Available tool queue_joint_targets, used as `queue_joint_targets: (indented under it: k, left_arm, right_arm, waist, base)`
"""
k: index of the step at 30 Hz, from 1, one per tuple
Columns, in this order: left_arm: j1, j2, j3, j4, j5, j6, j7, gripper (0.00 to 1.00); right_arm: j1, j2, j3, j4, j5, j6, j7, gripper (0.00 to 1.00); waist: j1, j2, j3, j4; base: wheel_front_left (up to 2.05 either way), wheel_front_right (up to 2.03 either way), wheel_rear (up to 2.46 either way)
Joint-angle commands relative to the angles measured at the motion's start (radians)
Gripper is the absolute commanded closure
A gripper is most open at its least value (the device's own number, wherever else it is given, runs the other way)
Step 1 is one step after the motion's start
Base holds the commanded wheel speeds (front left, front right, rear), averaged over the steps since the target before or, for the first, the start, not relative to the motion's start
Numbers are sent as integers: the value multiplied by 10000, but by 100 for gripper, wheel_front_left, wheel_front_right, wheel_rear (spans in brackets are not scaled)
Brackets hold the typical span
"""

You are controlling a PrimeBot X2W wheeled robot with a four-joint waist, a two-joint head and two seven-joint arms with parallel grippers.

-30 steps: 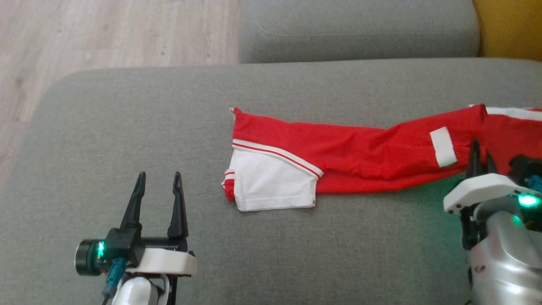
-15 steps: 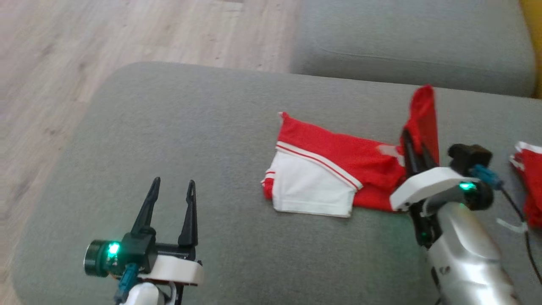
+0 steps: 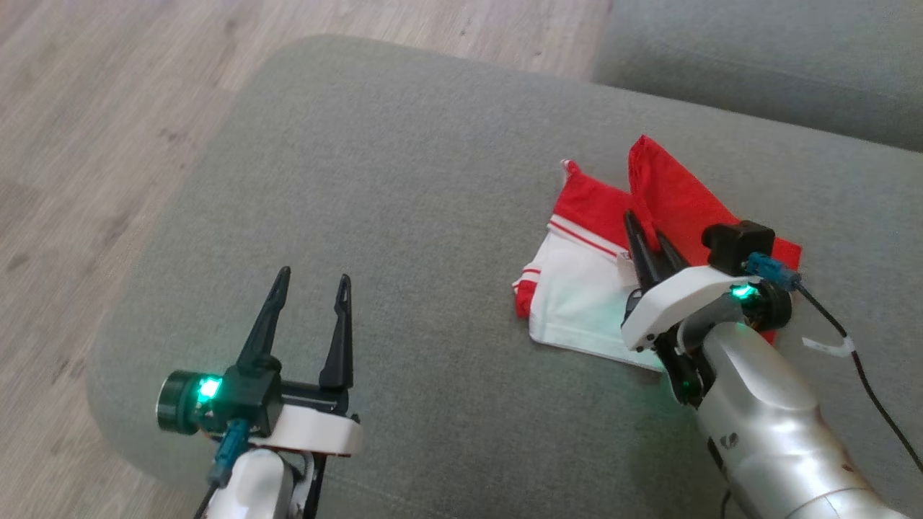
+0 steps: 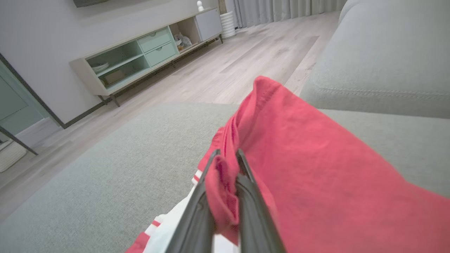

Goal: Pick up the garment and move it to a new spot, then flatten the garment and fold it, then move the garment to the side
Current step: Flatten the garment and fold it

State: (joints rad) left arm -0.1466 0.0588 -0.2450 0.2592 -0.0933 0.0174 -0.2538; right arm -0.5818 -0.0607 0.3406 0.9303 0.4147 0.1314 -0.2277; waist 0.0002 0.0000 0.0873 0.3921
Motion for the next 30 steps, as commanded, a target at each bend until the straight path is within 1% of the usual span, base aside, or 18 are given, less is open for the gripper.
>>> queue_joint_targets:
  k: [1, 8, 16, 17, 18, 21, 24, 27, 30]
  left_arm:
    - [-478, 29, 209, -283, -23, -15, -80, 0]
    - [-654, -5, 90, -201, -58, 5, -80, 0]
    - [-682, -33, -25, -89, -124, 39, -80, 0]
    - [-687, -36, -36, -77, -136, 44, -80, 0]
    - [-696, -39, -42, -67, -147, 50, -80, 0]
    - [-737, -44, -42, -16, -157, 62, -80, 0]
    - [-751, -36, -2, 53, -145, 76, -80, 0]
    - [-739, -12, 44, 68, -135, 76, -80, 0]
    - [-682, 22, 106, 35, -132, 86, -80, 0]
  right_arm:
    - [-406, 104, 358, -122, 217, -7, -80, 100]
    - [-486, 104, 1233, 324, 484, -7, -144, 100]
    - [-460, 104, 2019, 274, 951, -7, -165, 100]
    - [-466, 104, 2198, 210, 1028, -7, -150, 58]
    - [-443, 104, 2389, 107, 1174, -7, -93, 0]
    - [-338, 104, 3111, -513, 1834, -7, 29, 0]
    - [-367, 104, 3603, -772, 2066, -7, -4, 0]
    - [-521, 104, 3521, -753, 2119, -7, -138, 0]
    - [-783, 104, 2934, -409, 1664, -7, -279, 0]
  waist:
    - [-2, 0, 250, 231]
    - [-2, 0, 452, 429]
    - [-2, 0, 517, 494]
    - [-2, 0, 528, 491]
    - [-2, 0, 536, 482]
    - [-2, 0, 510, 427]
    - [-2, 0, 394, 293]
    - [-2, 0, 240, 67]
    - [-2, 0, 85, -283]
  base:
    - [0, 0, 0]
    - [0, 0, 0]
    - [0, 0, 0]
    - [0, 0, 0]
    - [0, 0, 0]
    - [0, 0, 0]
    - [0, 0, 0]
    - [0, 0, 0]
    - [0, 0, 0]
